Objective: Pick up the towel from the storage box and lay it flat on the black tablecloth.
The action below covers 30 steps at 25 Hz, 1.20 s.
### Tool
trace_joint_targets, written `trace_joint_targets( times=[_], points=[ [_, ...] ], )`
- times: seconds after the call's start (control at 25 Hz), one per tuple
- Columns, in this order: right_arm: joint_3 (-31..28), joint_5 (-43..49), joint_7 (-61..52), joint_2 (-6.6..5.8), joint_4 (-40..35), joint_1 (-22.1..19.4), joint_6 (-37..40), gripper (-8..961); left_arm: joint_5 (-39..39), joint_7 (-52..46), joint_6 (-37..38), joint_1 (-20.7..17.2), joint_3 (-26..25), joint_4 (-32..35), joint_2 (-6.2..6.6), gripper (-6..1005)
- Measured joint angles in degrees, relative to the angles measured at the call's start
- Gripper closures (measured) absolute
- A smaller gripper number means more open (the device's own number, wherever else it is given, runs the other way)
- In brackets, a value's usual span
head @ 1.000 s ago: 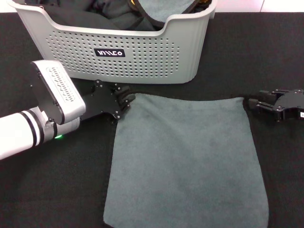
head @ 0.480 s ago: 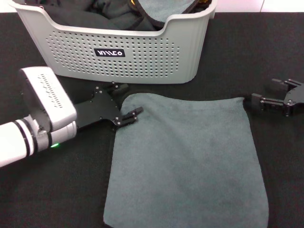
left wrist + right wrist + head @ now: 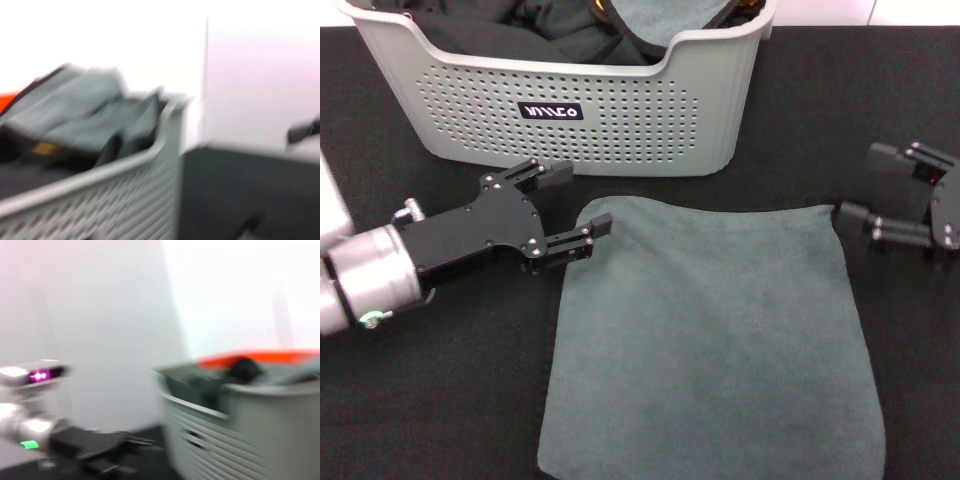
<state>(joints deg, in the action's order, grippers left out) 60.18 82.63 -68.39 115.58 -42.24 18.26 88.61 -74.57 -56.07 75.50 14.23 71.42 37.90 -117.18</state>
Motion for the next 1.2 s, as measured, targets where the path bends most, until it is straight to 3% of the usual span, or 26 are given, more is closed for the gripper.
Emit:
trace_joint_targets(
  times=[0.2, 0.48, 1.2],
  points=[
    [0.1, 0.1, 3.8, -0.06, -0.1, 1.1, 13.2, 79, -2.2, -8.7, 14.3, 2.9, -1.4, -2.1, 2.01, 197],
    [0.0, 0.1, 4.4, -0.27, -3.0, 1.4, 25.6, 80, -4.1, -9.2, 27.5, 6.8, -1.1, -3.3, 1.26, 199],
    [0.5, 0.3, 5.5, -0.01, -3.1, 1.3, 27.3, 83, -4.0, -7.2, 31.1, 5.7, -1.6, -3.2, -0.33, 205]
  ],
)
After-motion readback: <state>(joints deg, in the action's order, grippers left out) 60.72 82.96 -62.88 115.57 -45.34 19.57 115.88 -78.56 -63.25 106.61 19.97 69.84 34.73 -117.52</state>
